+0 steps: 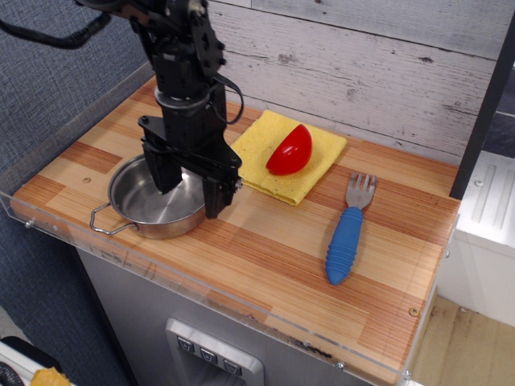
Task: Place the pan on the far left edge
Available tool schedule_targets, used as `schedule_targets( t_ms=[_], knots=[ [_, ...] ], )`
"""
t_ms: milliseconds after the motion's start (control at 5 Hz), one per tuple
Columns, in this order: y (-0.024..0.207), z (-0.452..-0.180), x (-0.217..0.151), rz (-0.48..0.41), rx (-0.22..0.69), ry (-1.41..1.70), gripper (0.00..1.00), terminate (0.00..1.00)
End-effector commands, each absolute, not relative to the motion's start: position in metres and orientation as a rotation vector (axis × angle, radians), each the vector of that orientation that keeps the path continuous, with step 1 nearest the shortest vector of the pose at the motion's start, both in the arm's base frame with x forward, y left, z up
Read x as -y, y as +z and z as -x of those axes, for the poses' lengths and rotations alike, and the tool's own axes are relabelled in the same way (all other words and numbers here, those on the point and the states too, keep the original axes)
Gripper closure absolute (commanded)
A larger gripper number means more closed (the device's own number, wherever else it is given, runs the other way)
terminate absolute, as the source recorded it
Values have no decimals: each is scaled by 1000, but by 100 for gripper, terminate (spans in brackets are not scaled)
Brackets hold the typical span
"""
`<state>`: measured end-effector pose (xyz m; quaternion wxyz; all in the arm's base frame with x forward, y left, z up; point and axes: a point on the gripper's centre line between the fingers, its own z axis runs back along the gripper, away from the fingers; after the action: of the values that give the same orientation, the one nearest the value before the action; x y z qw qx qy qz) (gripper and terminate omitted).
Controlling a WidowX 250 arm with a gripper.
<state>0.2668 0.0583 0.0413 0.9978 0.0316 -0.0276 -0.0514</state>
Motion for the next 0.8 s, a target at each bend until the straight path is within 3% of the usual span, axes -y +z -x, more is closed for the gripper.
schedule_targets(
  t_ms=[0,200,400,600],
  knots=[
    [25,-275,-55,-57,31,-118,0,0],
    [10,-280,-55,-54,2,-117,0,0],
    [7,-281,-55,-58,-7,-111,100,0],
    [16,-280,-52,-82,-9,-120,100,0]
  ],
)
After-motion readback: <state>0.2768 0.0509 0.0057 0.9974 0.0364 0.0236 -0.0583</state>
